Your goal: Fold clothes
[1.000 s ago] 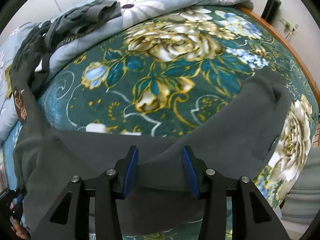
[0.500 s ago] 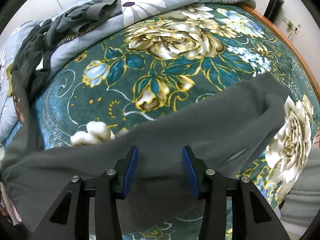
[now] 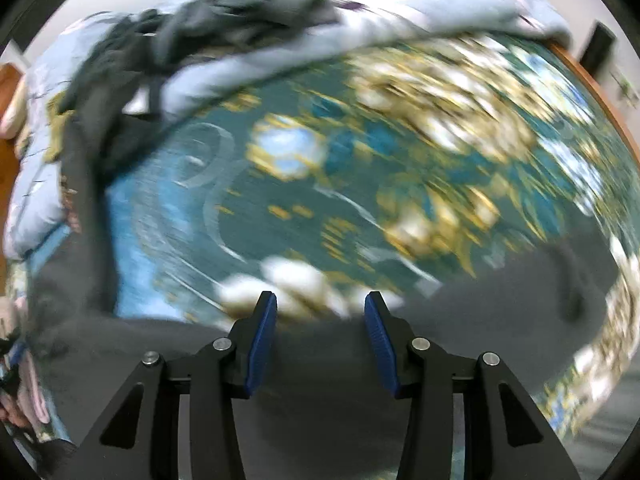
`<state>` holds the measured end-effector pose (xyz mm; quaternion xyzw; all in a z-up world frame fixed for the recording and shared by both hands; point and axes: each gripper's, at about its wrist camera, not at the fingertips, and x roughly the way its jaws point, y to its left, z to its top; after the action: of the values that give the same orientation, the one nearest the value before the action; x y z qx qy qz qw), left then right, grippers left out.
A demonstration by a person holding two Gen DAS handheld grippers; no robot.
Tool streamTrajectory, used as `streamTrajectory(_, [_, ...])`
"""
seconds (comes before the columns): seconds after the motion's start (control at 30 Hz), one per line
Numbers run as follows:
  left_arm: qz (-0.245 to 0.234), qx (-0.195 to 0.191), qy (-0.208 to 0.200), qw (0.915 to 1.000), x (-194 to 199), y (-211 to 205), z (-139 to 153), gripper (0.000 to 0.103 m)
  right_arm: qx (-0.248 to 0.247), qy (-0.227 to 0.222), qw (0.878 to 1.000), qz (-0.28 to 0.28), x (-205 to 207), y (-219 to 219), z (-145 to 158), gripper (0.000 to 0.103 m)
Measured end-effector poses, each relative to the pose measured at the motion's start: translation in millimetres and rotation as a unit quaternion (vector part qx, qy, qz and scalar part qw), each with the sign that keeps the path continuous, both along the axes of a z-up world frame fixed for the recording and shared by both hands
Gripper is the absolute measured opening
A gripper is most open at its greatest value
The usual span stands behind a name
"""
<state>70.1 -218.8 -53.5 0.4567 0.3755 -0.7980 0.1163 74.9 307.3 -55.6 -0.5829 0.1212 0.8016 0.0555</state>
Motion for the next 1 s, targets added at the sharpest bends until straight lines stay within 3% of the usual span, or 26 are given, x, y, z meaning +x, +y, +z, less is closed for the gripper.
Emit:
streamTrajectory(0.1, [0.006, 0.038, 0.011, 0.9992, 4.7, -2.4, -4.2, 0.035, -0.051, 0.028, 0.998, 0.028, -43.5, -31.5, 11.5, 0.047])
streamTrajectory(0.3, [0.023, 0.066, 0.012, 0.9975, 2.3, -7.1, -17.5, 0.045, -0.114, 0.081, 0.988, 0.066, -142.1, -95.4, 35.1, 0.047])
streamTrajectory(0.5, [0.029, 0.074, 0.015, 0.9967, -3.2, -7.7, -28.5, 0.05, -0.136, 0.073, 0.988, 0.028, -218.9, -127.7, 31.4, 0.047])
streamTrajectory(0.77, [0.023, 0.088, 0.022, 0.9956, -8.6, -8.6, -35.0, 0.052, -0.167, 0.051, 0.983, -0.06, -266.2, -126.8, 2.5, 0.047])
streamTrajectory(0.83, [0.023, 0.091, 0.022, 0.9953, -9.2, -9.4, -36.3, 0.052, -0.168, 0.051, 0.982, -0.07, -271.2, -128.9, -0.1, 0.041])
streamTrajectory(0.9, [0.023, 0.094, 0.021, 0.995, -9.9, -10.0, -37.5, 0.052, -0.169, 0.051, 0.982, -0.072, -275.1, -133.6, -0.6, 0.021])
streamTrajectory(1.0, [0.025, 0.1, 0.019, 0.9945, -10.0, -11.7, -38.8, 0.052, -0.136, 0.061, 0.988, -0.046, -276.3, -148.1, 12.7, 0.01])
